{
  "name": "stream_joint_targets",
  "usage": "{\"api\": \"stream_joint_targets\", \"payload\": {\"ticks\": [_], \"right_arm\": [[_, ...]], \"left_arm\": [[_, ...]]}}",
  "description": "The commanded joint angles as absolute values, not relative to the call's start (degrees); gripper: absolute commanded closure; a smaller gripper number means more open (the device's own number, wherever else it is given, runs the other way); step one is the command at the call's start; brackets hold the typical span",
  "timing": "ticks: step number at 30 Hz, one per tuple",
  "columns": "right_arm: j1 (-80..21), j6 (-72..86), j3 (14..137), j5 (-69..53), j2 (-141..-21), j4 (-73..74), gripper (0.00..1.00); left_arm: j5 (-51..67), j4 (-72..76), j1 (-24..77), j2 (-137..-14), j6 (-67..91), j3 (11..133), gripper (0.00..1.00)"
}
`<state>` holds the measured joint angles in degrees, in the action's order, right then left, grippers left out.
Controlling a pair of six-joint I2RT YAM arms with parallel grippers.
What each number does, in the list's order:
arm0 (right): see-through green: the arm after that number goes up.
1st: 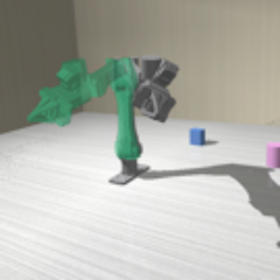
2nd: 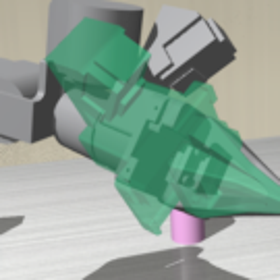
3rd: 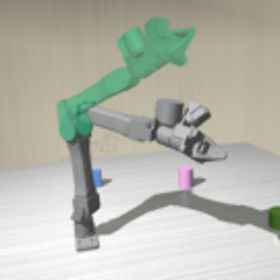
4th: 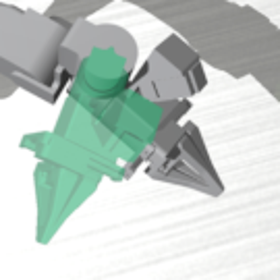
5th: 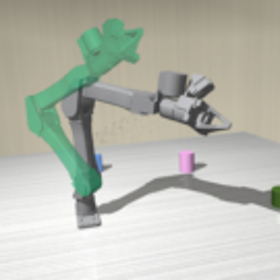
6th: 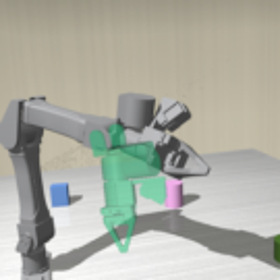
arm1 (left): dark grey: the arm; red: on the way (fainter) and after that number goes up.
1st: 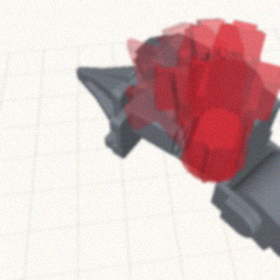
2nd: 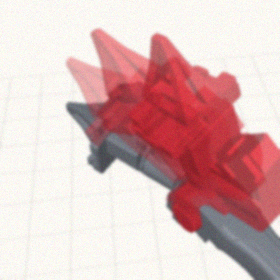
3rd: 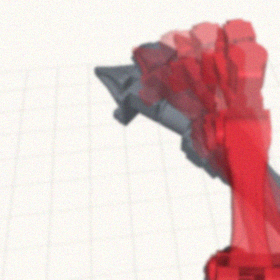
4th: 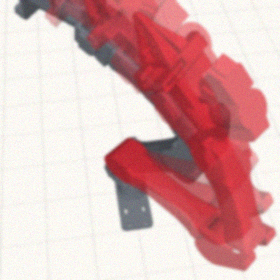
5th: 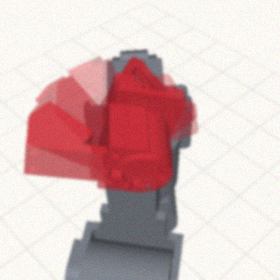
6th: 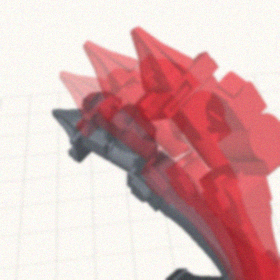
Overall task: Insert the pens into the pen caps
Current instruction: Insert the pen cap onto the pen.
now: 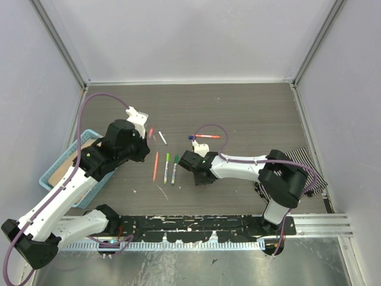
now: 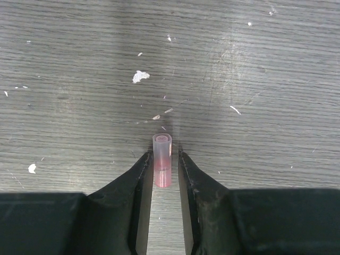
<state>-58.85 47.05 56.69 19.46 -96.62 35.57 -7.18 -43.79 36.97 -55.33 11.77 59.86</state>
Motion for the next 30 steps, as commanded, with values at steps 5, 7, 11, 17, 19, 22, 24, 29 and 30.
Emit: {"api": "stream_joint_targets", "payload": {"ticks": [5,7,11,17,19,22,24,29,30], "right_arm": [[-56.89,45.67,55.66,14.17,-96.46,35.80,0.70],[-56.65,45.44,55.55,13.30,-96.63,35.77,0.70],[-56.23,44.99,55.55,12.00,-97.43,35.60,0.72],[-56.25,45.32,55.09,13.48,-95.61,35.30,0.78],[-56.32,44.34,54.56,14.79,-92.77,34.75,0.80],[-56.23,42.88,53.61,16.30,-88.26,33.94,0.83],[-56.24,41.36,52.65,16.80,-85.34,32.89,0.85],[-55.65,39.10,49.88,18.57,-79.26,29.85,0.95],[-55.11,38.86,49.72,18.56,-78.07,29.50,0.97]], "left_arm": [[-6.34,-42.61,36.74,-55.20,10.97,59.52,1.00],[-5.83,-42.56,36.74,-55.21,10.81,59.50,1.00],[-3.42,-42.44,36.75,-55.23,10.06,59.40,1.00],[-1.64,-42.28,36.74,-55.94,10.06,59.45,1.00],[-0.59,-42.38,36.69,-56.46,10.19,59.70,1.00],[1.21,-41.99,36.74,-56.73,11.47,60.07,1.00],[2.14,-40.47,36.74,-55.90,12.93,59.52,1.00],[4.87,-36.52,36.82,-54.37,16.91,57.72,1.00],[5.25,-36.05,36.95,-54.25,17.48,57.60,1.00]]}}
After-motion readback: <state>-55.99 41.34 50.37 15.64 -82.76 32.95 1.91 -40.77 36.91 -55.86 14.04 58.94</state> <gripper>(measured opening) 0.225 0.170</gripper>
